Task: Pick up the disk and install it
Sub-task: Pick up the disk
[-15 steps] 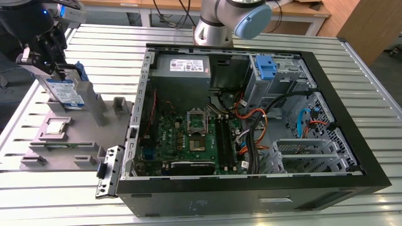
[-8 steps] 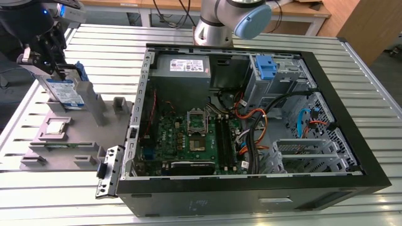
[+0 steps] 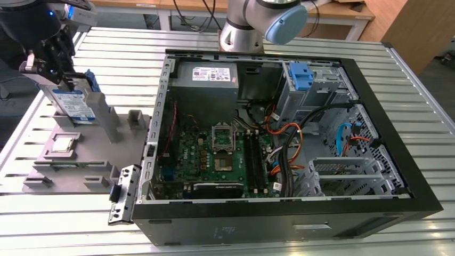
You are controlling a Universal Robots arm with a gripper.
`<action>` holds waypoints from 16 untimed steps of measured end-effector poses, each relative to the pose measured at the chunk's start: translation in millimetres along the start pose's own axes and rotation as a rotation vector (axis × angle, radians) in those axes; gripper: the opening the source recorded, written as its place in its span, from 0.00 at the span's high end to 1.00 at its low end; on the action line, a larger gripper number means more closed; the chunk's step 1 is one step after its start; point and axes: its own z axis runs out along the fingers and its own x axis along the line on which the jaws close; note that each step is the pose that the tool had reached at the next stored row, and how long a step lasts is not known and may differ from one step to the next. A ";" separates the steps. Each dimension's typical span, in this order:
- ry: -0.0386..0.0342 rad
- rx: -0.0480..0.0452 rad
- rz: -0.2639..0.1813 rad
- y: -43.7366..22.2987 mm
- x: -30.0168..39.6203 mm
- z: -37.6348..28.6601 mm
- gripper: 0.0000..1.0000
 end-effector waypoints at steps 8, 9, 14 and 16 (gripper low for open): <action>0.0000 0.0000 0.000 0.0 0.0 0.0 0.65; 0.0000 0.0000 0.000 0.0 0.0 0.0 0.65; 0.0000 0.0000 0.000 0.0 0.0 0.0 0.65; 0.0000 0.0000 0.000 0.0 0.0 0.0 0.65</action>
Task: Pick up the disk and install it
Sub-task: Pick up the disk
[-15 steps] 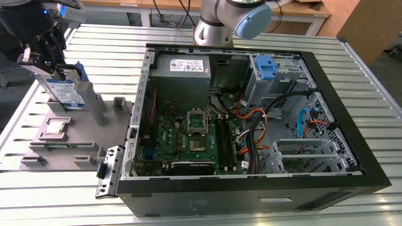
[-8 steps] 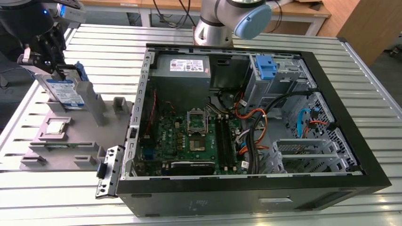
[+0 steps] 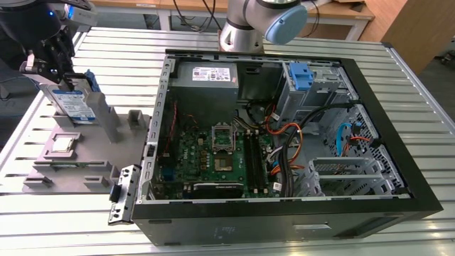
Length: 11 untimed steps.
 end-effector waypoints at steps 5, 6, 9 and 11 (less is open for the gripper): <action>-0.0001 0.0001 0.000 0.0 -0.1 -2.0 0.65; 0.0000 0.0001 0.000 0.1 -0.1 -3.2 0.65; 0.0001 -0.0001 0.000 0.2 -0.3 -7.4 0.65; -0.0001 0.0002 0.000 0.2 -0.4 -8.2 0.65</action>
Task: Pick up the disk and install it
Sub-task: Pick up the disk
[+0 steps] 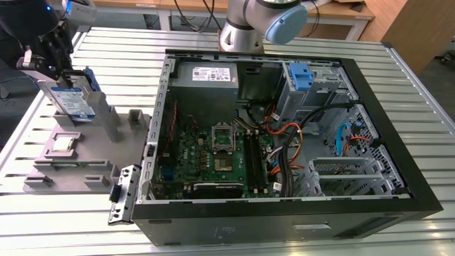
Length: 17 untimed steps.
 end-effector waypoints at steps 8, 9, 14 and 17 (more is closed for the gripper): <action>-0.0002 -0.0003 0.000 0.1 -0.1 -2.9 0.65; -0.0003 -0.0002 0.000 0.1 -0.1 -3.3 0.65; -0.0003 -0.0003 0.000 0.2 -0.3 -7.4 0.65; -0.0003 -0.0002 0.000 0.2 -0.4 -10.1 0.65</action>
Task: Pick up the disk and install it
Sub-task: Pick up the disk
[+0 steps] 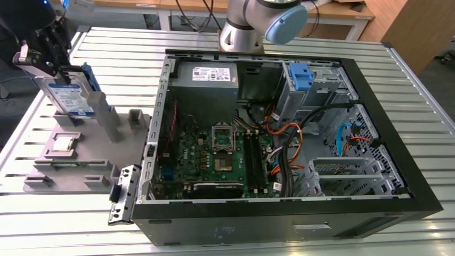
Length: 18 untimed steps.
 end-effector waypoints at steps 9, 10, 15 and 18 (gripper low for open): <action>-0.0001 0.0000 0.000 -0.1 -0.2 -3.6 0.65; -0.0001 0.0000 0.000 -0.1 -0.2 -3.7 0.65; 0.0001 -0.0002 0.000 -0.3 -0.2 -4.2 0.65; -0.0001 0.0001 0.000 -0.1 -0.4 -7.6 0.65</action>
